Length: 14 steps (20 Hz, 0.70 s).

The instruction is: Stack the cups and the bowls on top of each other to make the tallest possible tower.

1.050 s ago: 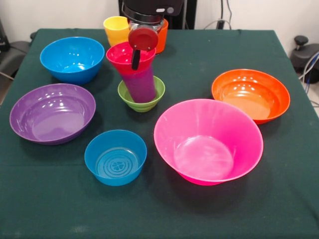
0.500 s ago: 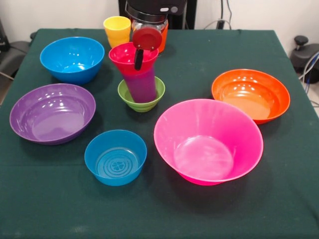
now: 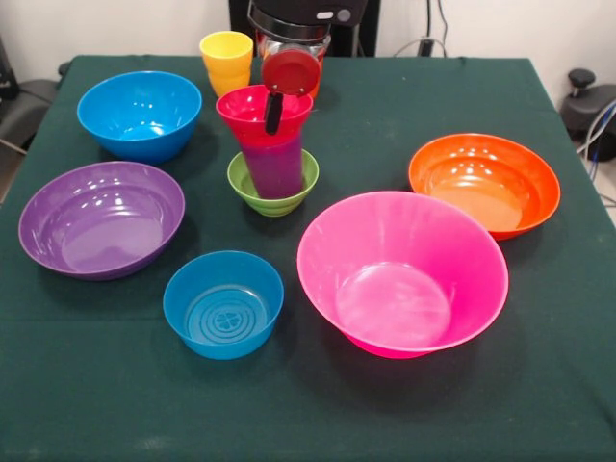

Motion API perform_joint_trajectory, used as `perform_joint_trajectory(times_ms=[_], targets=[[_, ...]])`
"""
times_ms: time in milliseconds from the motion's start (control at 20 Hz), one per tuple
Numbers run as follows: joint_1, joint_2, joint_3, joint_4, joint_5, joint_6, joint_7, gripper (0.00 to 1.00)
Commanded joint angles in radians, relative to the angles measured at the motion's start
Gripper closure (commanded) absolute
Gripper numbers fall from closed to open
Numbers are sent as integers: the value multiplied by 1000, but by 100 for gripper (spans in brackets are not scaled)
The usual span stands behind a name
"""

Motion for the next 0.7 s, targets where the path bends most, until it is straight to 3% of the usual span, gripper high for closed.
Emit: perform_joint_trajectory(times_ms=[50,700], targets=[[21,18,91,-32,-42,120,-142,100],[33,24,96,-38,-42,113,-136,100]])
